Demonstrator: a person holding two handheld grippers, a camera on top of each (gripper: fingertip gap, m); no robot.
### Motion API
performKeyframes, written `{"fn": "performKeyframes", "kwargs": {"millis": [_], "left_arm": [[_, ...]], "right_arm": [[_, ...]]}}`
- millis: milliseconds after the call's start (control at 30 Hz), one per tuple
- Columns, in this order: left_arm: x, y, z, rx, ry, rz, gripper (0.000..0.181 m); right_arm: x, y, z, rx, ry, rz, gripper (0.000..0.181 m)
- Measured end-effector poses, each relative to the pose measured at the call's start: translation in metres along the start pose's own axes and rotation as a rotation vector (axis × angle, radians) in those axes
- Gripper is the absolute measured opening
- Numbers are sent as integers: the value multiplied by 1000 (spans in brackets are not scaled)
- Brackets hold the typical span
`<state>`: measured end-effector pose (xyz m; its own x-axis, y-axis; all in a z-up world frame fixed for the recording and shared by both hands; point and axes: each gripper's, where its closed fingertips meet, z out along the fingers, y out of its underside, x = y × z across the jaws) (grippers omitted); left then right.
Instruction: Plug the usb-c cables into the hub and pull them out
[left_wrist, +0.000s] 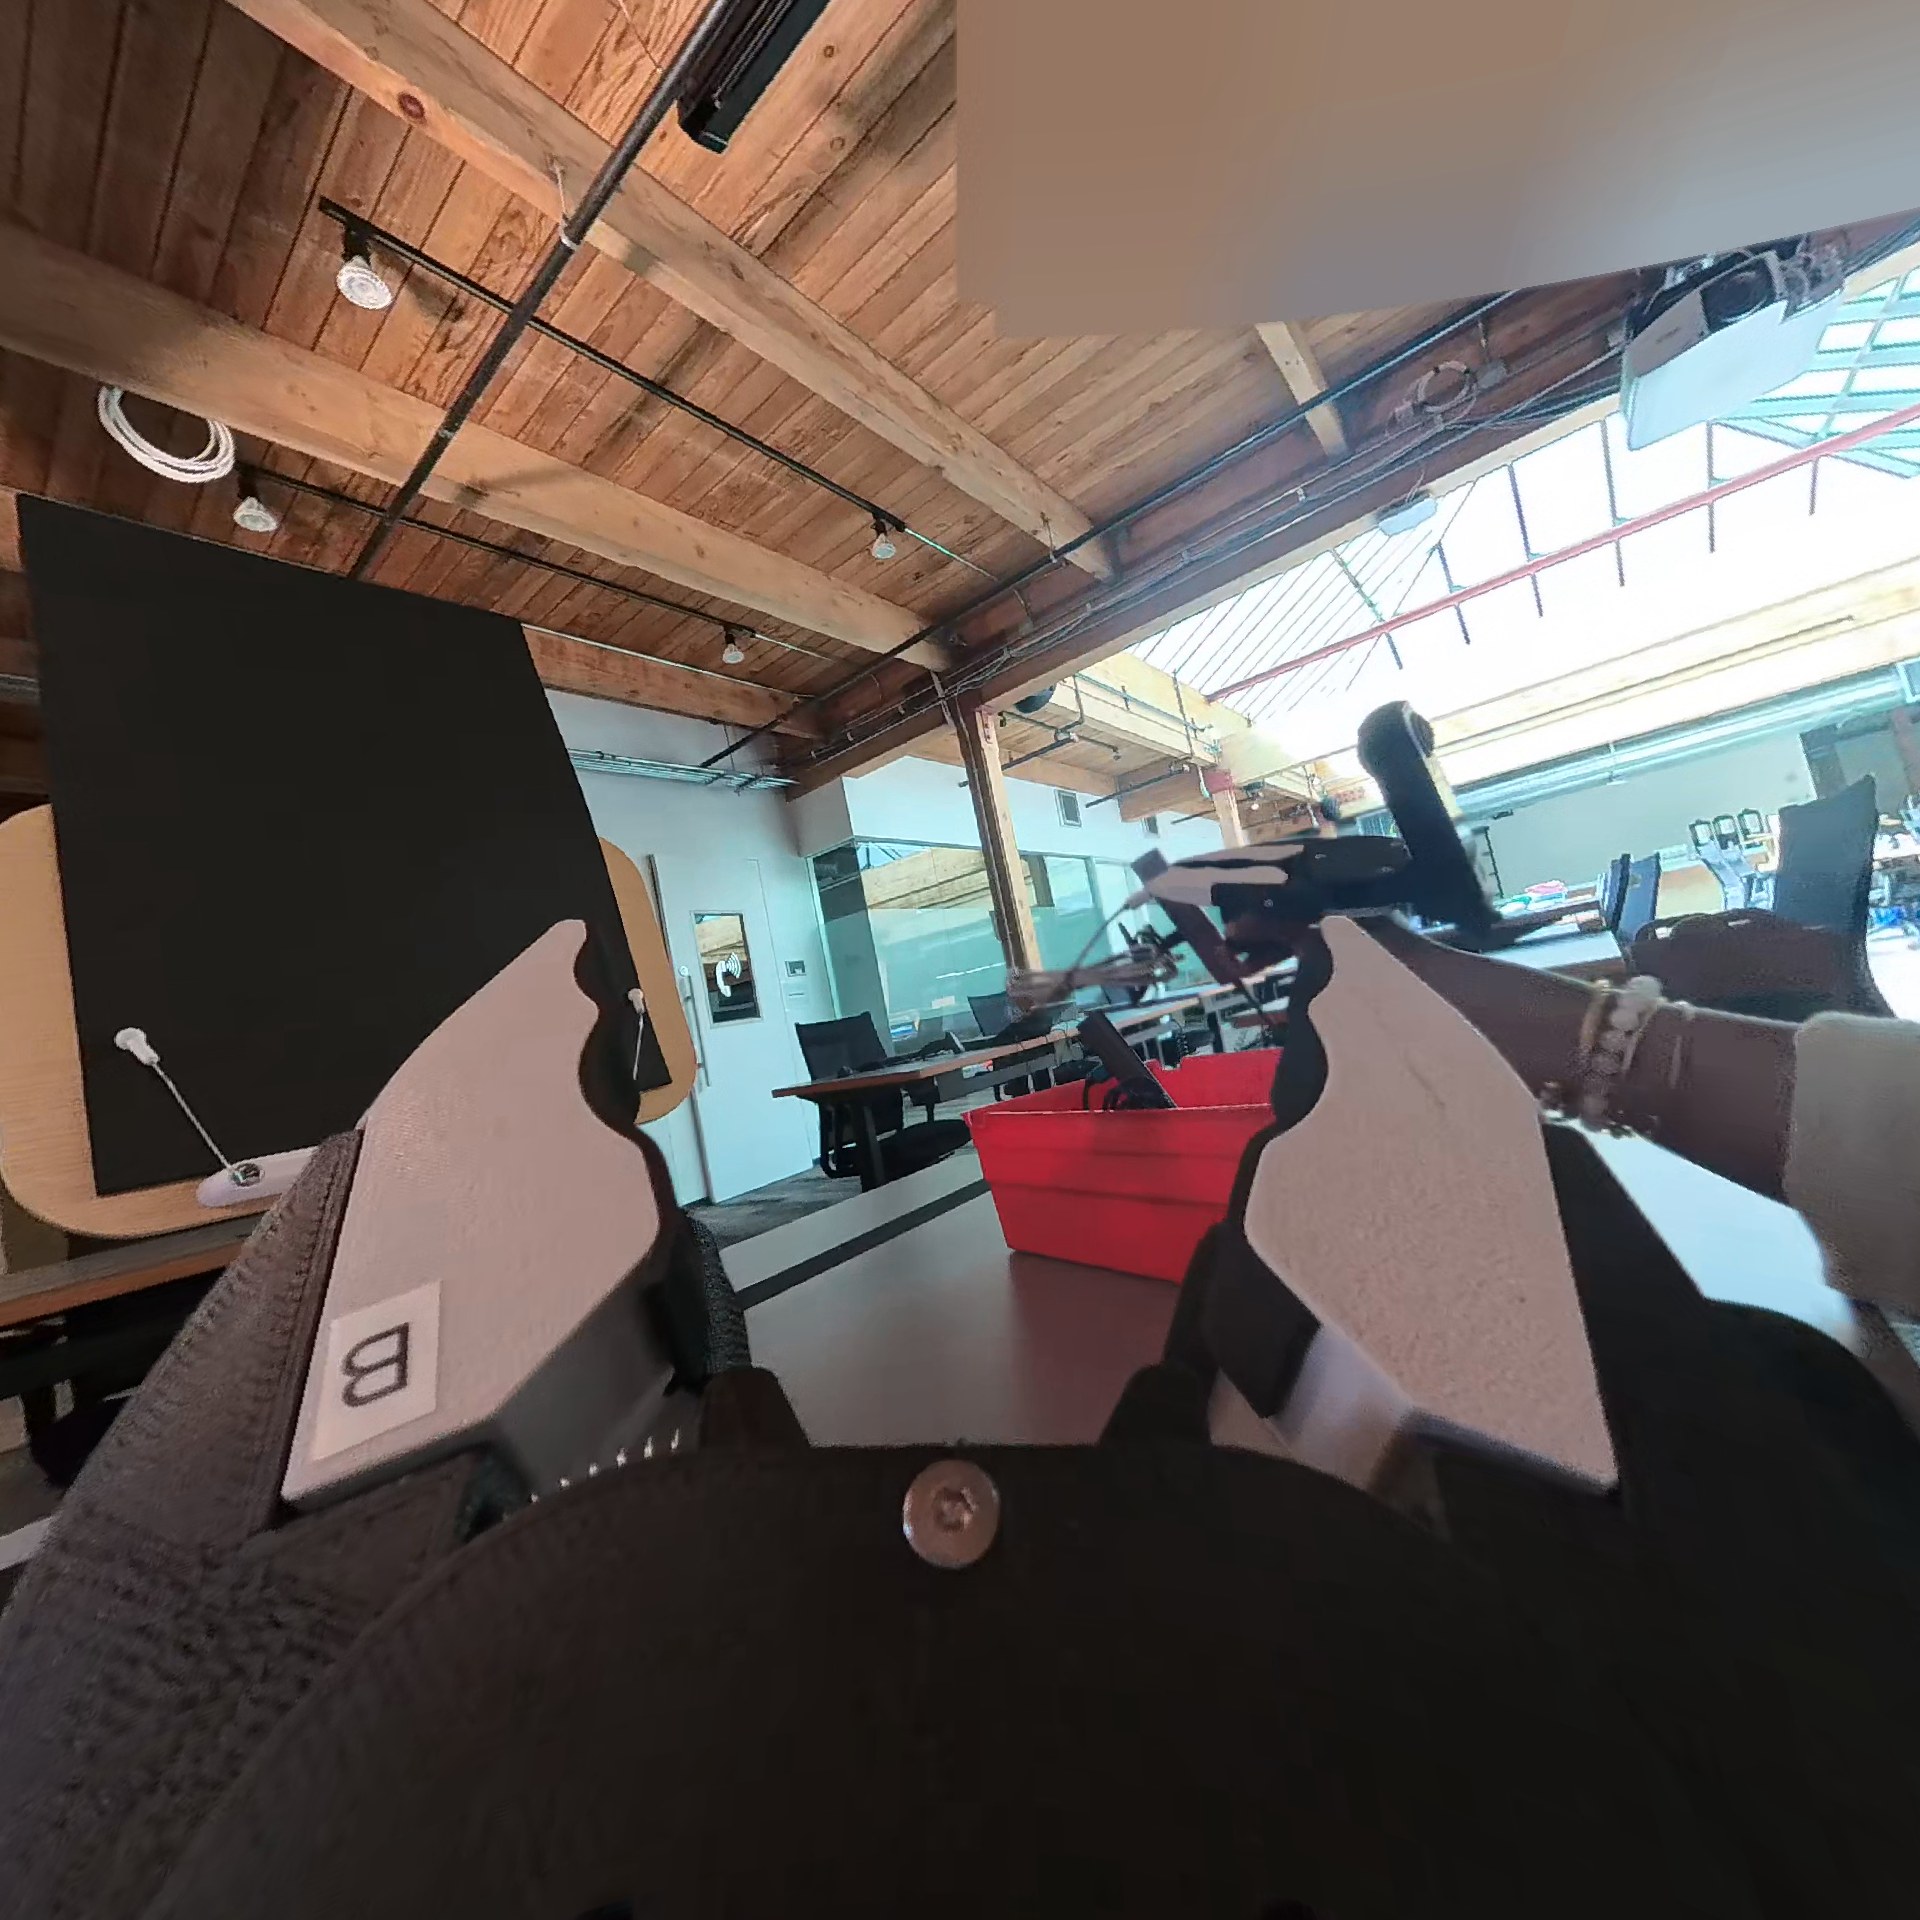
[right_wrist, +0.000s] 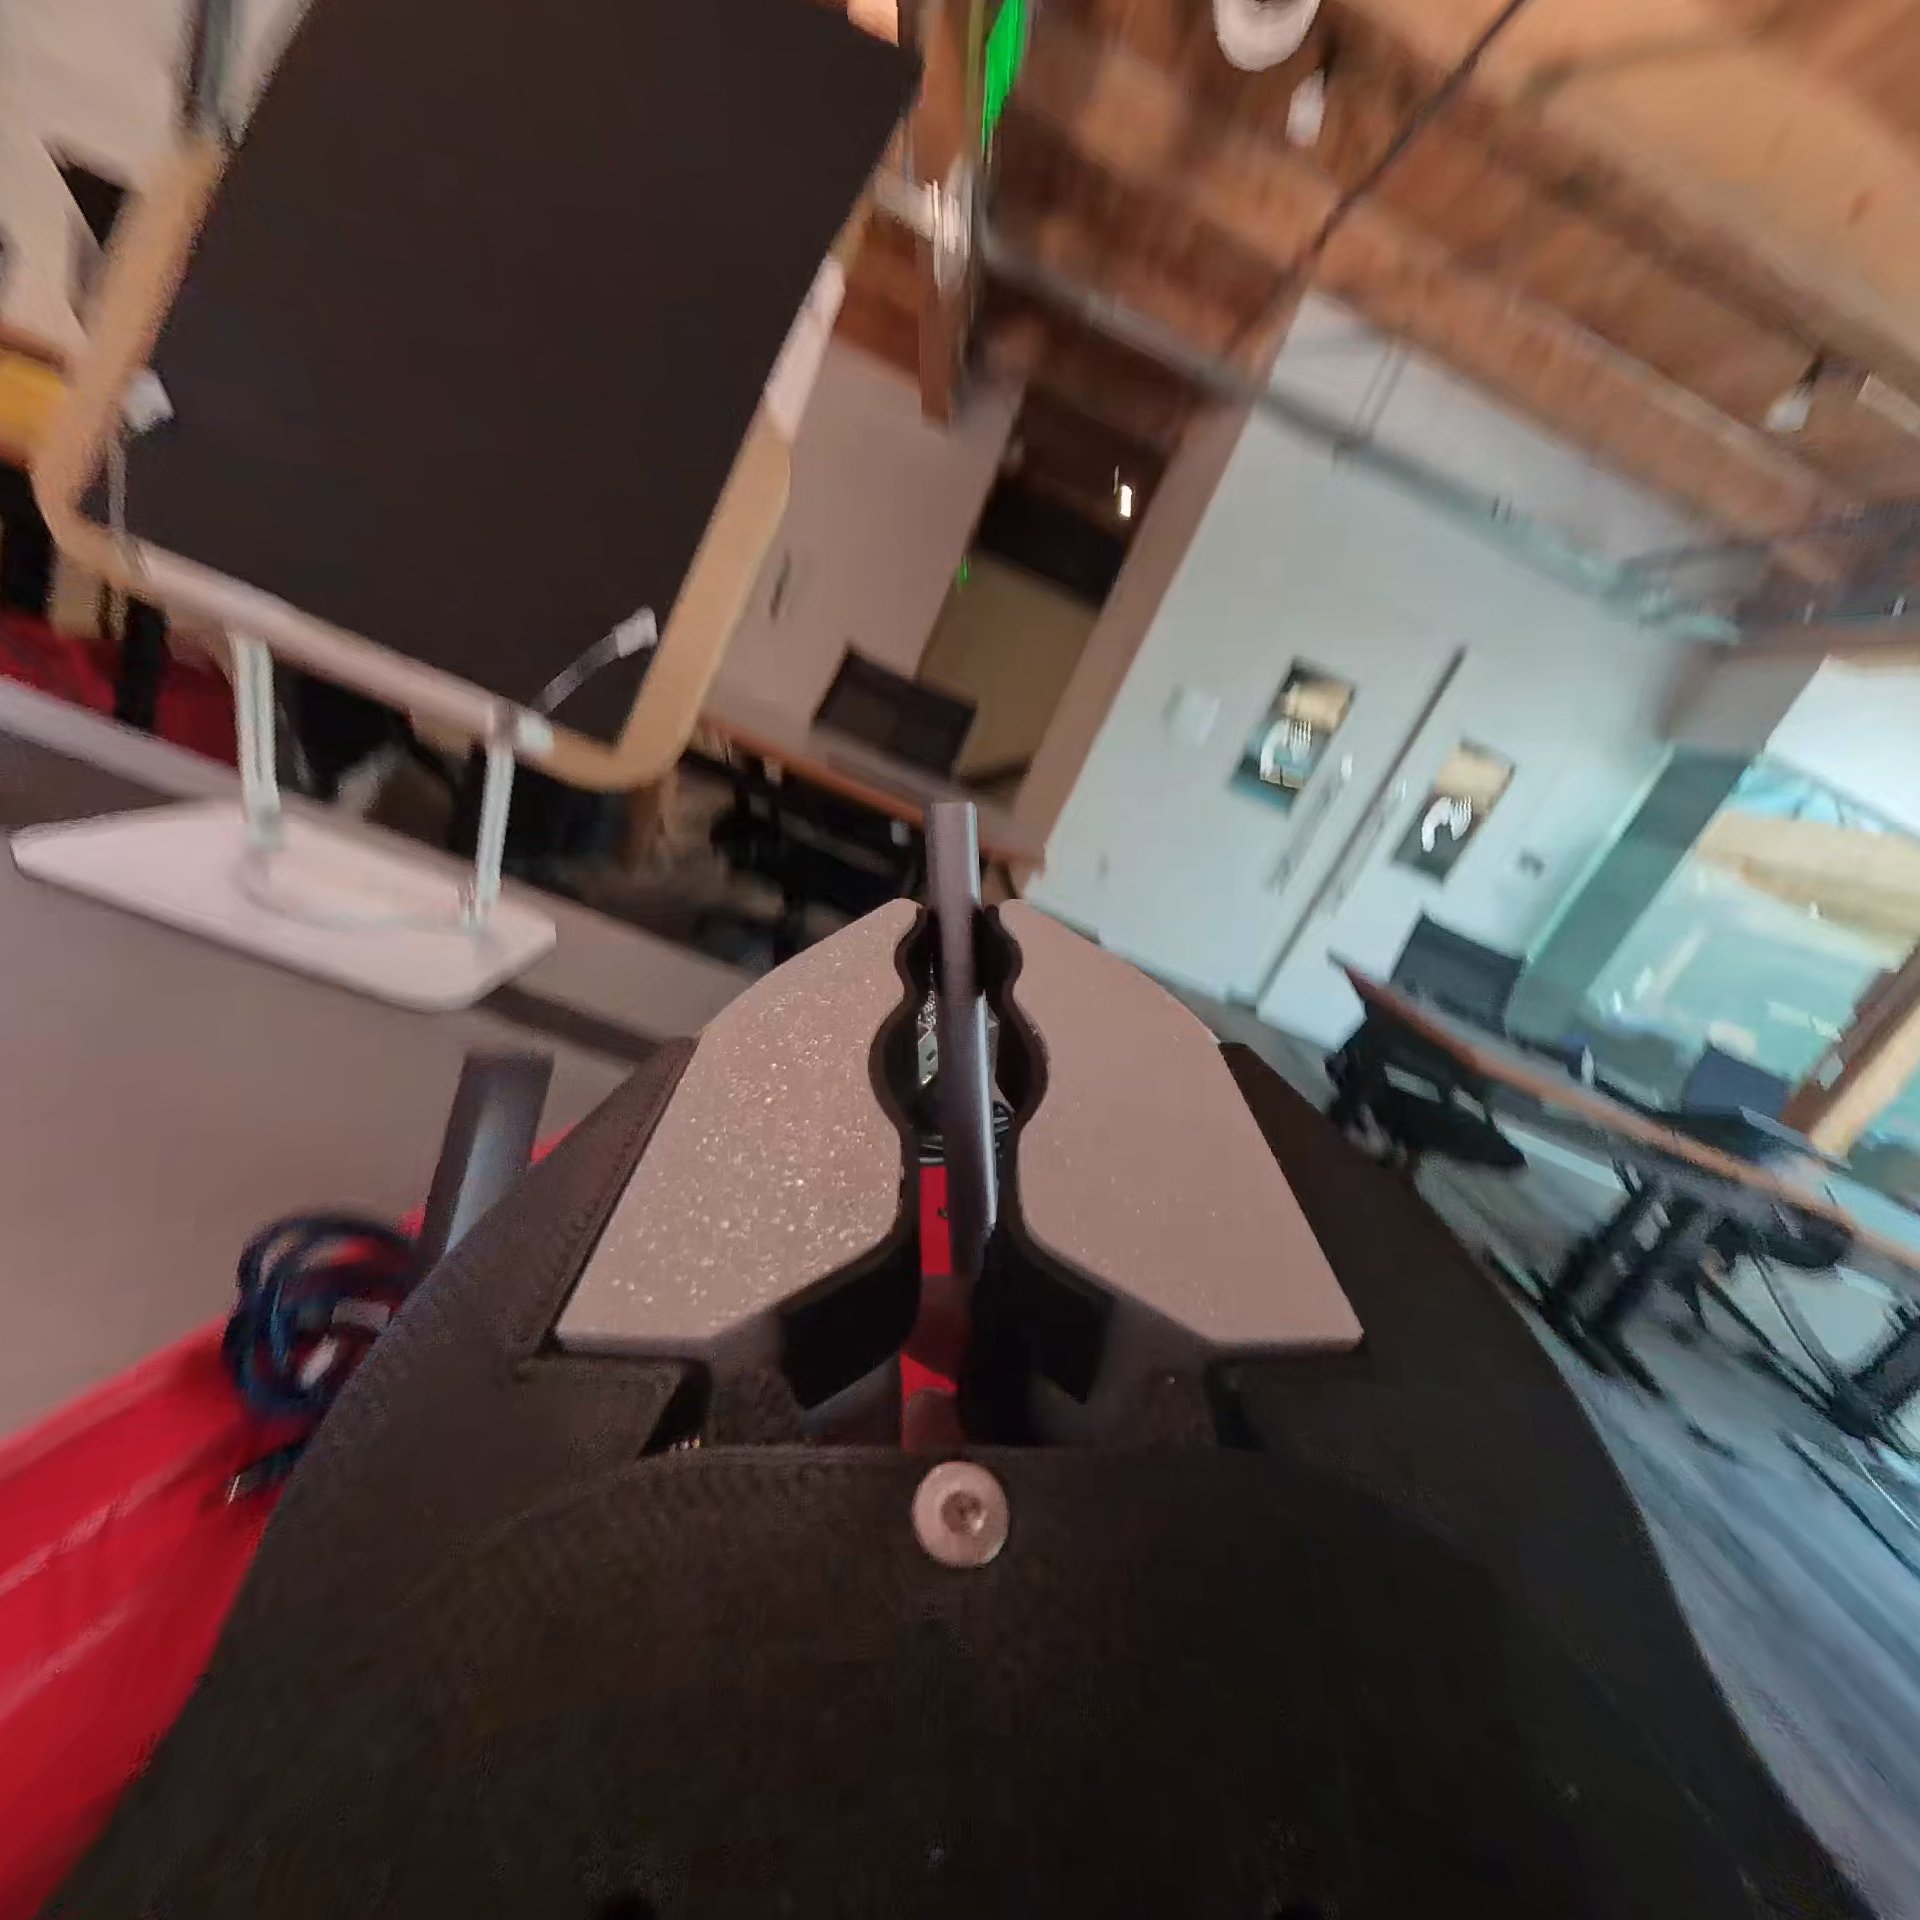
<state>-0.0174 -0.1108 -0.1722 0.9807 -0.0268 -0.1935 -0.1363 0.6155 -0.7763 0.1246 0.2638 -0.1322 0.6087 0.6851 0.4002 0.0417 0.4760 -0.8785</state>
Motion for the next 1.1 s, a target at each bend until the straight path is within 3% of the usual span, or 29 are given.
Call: {"fn": "performKeyframes", "kwargs": {"millis": [167,300,467,667,733,867,933,967,1000,1033,1067,1100], "left_arm": [[6,5,2,-29,19,36,119],[5,5,2,-29,6,50,120],[2,7,2,-34,-5,29,123],[8,-5,5,40,9,39,143],[14,-14,6,70,28,44,143],[23,-34,12,117,107,-91,143],[27,-49,12,131,192,-198,130],[32,-60,7,135,259,-234,96],[42,-66,-2,91,376,-251,17],[48,-73,-9,53,455,-272,0],[49,-79,-12,23,492,-279,0],[48,-84,-13,-13,499,-249,0]], "right_arm": [[-18,73,-24,-473,-48,-43,8],[-27,102,-36,-622,-111,22,9],[-20,75,-39,-533,-90,147,36],[-16,11,-53,-278,1,255,119],[-15,-7,-62,-171,43,262,138],[-18,-21,-86,-110,103,167,145],[-22,-22,-95,-115,102,148,145],[-24,-23,-98,-117,92,149,144],[-25,-25,-101,-112,83,151,131],[-25,-28,-104,-101,80,155,88],[-26,-32,-109,-84,76,159,22],[-28,-38,-112,-47,67,163,0]]}}
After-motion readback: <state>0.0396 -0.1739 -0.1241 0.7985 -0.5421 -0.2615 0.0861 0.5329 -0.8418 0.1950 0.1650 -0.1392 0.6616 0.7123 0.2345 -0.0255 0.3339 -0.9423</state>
